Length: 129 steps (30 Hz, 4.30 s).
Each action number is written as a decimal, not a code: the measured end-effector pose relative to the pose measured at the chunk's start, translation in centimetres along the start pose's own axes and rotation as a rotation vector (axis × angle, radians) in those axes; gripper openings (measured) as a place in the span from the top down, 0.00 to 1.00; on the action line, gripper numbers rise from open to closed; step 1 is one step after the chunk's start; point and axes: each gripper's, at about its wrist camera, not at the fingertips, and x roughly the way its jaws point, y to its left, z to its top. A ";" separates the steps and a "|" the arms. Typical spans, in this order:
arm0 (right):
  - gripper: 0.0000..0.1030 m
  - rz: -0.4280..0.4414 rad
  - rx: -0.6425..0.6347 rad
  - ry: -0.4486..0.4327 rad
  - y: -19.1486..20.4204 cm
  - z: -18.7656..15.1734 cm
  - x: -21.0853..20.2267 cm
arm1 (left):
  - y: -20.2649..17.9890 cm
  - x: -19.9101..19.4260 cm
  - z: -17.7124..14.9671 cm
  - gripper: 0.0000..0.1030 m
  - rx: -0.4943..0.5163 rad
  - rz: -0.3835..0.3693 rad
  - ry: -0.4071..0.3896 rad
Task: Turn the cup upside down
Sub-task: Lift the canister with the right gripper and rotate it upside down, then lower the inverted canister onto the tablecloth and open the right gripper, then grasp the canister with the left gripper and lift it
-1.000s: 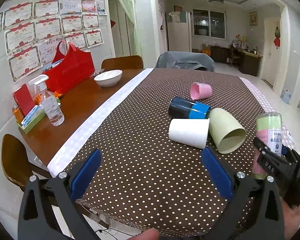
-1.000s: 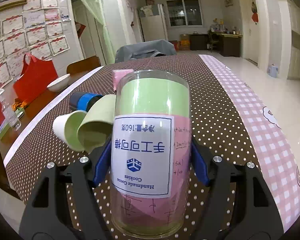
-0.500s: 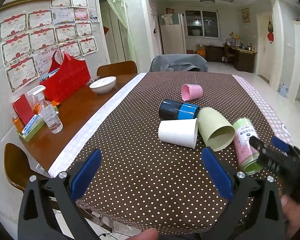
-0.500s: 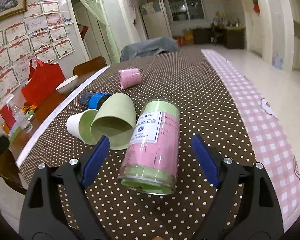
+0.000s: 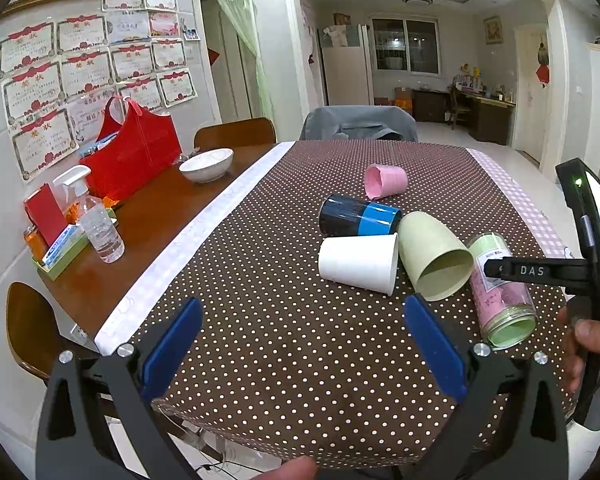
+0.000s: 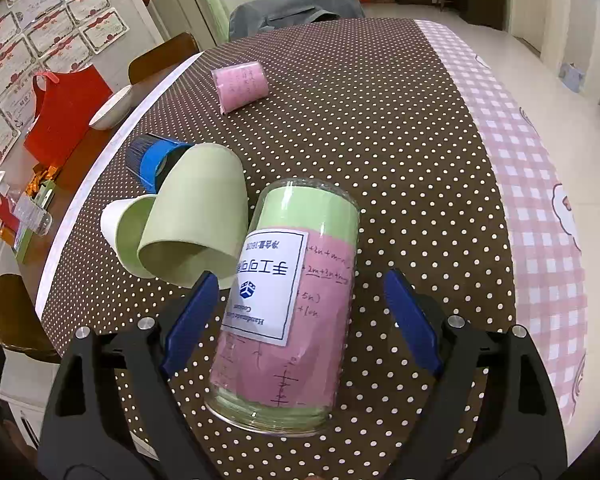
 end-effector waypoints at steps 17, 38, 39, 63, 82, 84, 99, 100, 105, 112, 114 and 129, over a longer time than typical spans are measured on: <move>0.31 0.211 0.129 0.047 -0.5 -4.2 -1.5 | 0.3 0.2 -0.2 0.04 -0.004 0.004 0.007; 0.14 0.275 0.010 0.077 6.1 -7.0 -0.2 | 1.0 0.7 -0.8 0.04 -0.004 0.022 0.050; 0.10 0.280 0.015 0.060 5.7 -6.8 -0.7 | 0.9 0.7 -0.8 0.04 -0.002 0.021 0.050; 0.06 0.150 0.032 -0.319 -1.6 -4.7 -11.8 | -1.9 -1.3 0.7 0.04 0.019 -0.040 0.054; 0.06 0.107 0.088 -0.326 -6.0 -6.1 -11.2 | -7.0 5.9 0.5 0.04 0.033 -0.145 0.326; 0.06 0.107 0.102 -0.321 -6.4 -6.1 -10.9 | -7.3 7.1 0.6 0.04 0.029 -0.147 0.367; 0.06 0.135 0.162 -0.300 -8.3 -6.2 -9.8 | -8.5 13.9 0.6 0.04 -0.031 -0.265 0.611; 0.06 0.133 0.167 -0.299 -8.4 -6.2 -9.8 | -8.4 14.3 0.5 0.04 -0.035 -0.274 0.629; 0.06 0.136 0.179 -0.299 -8.5 -6.3 -9.7 | -8.7 16.1 0.0 0.16 -0.047 -0.326 0.712; 0.06 0.146 0.179 -0.294 -8.5 -6.3 -9.6 | -8.8 17.3 0.4 0.32 -0.067 -0.366 0.718; 0.06 0.141 0.180 -0.294 -8.4 -6.3 -9.6 | -8.6 16.8 0.6 0.32 -0.060 -0.373 0.693; 0.06 0.132 0.144 -0.270 -6.5 -6.7 -8.7 | -6.2 10.1 2.5 0.33 -0.004 -0.302 0.352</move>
